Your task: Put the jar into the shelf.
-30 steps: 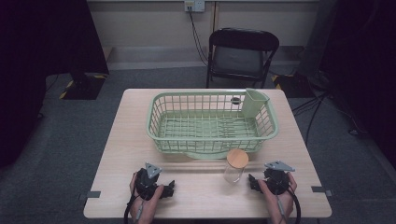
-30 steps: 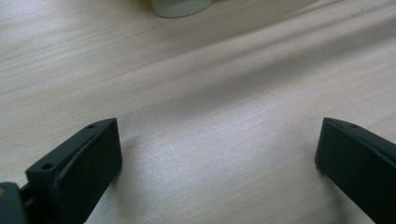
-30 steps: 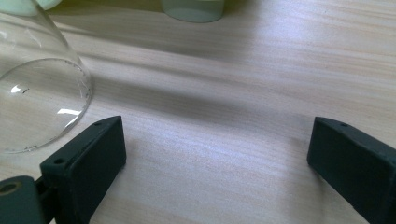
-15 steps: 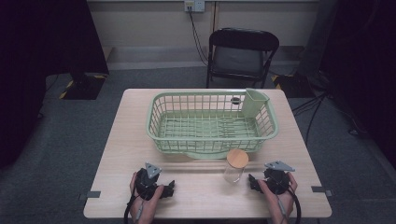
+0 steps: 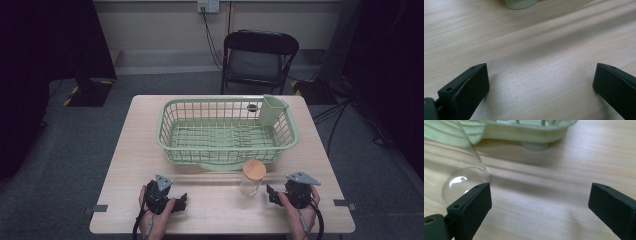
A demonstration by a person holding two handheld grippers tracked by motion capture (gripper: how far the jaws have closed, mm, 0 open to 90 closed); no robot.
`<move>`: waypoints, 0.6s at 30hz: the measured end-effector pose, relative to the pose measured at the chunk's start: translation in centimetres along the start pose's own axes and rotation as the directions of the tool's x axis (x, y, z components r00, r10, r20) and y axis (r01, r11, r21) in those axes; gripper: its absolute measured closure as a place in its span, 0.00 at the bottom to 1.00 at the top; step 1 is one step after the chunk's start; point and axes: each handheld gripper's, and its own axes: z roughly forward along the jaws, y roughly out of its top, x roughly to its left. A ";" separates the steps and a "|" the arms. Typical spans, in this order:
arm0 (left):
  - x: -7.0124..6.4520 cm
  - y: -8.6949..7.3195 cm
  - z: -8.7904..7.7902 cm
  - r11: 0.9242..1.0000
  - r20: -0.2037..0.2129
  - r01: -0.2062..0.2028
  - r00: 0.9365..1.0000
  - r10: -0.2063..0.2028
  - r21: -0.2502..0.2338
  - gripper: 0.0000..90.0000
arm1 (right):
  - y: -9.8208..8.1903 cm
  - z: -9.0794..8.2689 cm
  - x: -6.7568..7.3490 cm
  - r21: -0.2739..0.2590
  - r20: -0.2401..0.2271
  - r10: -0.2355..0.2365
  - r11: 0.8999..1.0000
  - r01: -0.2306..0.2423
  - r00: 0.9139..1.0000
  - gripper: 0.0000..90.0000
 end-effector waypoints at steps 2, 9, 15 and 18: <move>0.0 0.0 0.0 1.000 0.000 0.000 1.000 0.000 0.000 0.00 | 0.3 -0.5 0.1 -0.021 -0.003 -0.005 1.000 0.005 1.000 0.04; 0.0 0.0 0.0 1.000 0.000 0.000 1.000 0.000 0.000 0.00 | 1.3 -1.9 0.5 -0.074 -0.024 -0.017 0.997 0.015 1.000 0.04; 0.0 0.0 0.0 1.000 0.000 0.000 1.000 0.000 0.000 0.00 | 1.9 -3.3 0.9 -0.113 -0.043 -0.024 0.993 0.019 0.999 0.04; 0.0 0.0 0.0 1.000 0.000 0.000 1.000 0.000 0.000 0.00 | 2.3 -3.9 0.9 -0.126 -0.092 -0.017 0.992 0.006 0.996 0.04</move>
